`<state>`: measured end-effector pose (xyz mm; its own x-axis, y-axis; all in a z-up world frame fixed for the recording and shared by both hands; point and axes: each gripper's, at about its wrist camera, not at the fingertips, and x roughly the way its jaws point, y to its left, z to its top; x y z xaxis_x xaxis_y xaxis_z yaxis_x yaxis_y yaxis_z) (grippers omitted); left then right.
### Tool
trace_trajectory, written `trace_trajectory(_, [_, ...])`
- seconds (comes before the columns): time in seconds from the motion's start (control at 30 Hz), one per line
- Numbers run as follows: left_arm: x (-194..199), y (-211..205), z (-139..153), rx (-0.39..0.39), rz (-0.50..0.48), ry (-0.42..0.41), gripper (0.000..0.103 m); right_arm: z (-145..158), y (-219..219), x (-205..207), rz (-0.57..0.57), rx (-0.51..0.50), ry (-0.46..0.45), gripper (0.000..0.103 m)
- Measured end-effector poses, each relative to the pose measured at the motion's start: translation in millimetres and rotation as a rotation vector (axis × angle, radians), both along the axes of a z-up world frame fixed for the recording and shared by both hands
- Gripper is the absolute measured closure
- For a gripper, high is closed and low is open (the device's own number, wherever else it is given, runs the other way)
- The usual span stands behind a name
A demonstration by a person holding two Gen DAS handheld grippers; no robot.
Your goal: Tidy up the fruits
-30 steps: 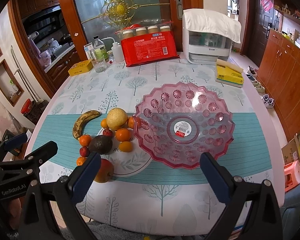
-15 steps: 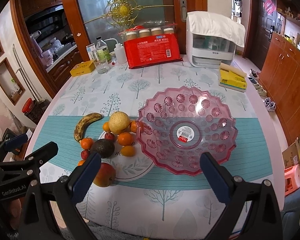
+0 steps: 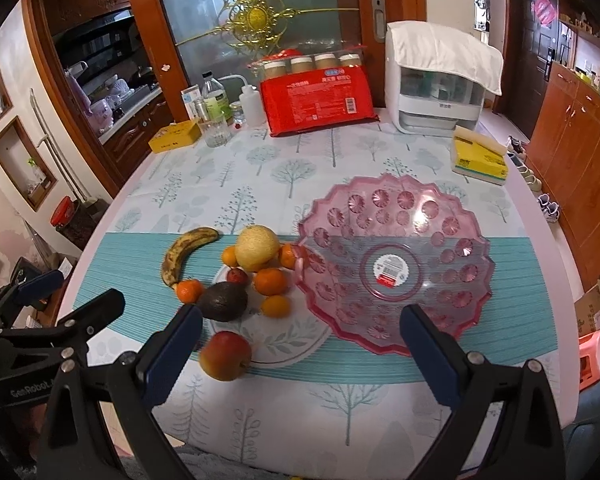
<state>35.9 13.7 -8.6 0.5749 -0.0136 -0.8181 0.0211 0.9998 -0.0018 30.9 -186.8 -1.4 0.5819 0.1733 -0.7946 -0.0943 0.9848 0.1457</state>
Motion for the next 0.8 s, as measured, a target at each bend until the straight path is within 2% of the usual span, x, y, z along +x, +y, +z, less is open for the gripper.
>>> trace_trajectory(0.13, [2,17,6,0.004,-0.013,-0.017,0.001,11,14,-3,-0.021,-0.004,-0.044,0.003])
trace_trajectory(0.47, [12,73,27,0.002,-0.025,-0.099,0.001,8,41,4,-0.109,0.049,0.015,0.004])
trace_trajectory(0.6, [23,99,22,0.002,-0.044,-0.075,0.001,4,58,2,-0.117,0.055,0.024,0.015])
trace_trajectory(0.8, [37,117,0,-0.037,-0.163,-0.007,0.001,-1,82,-5,-0.138,0.063,0.002,0.016])
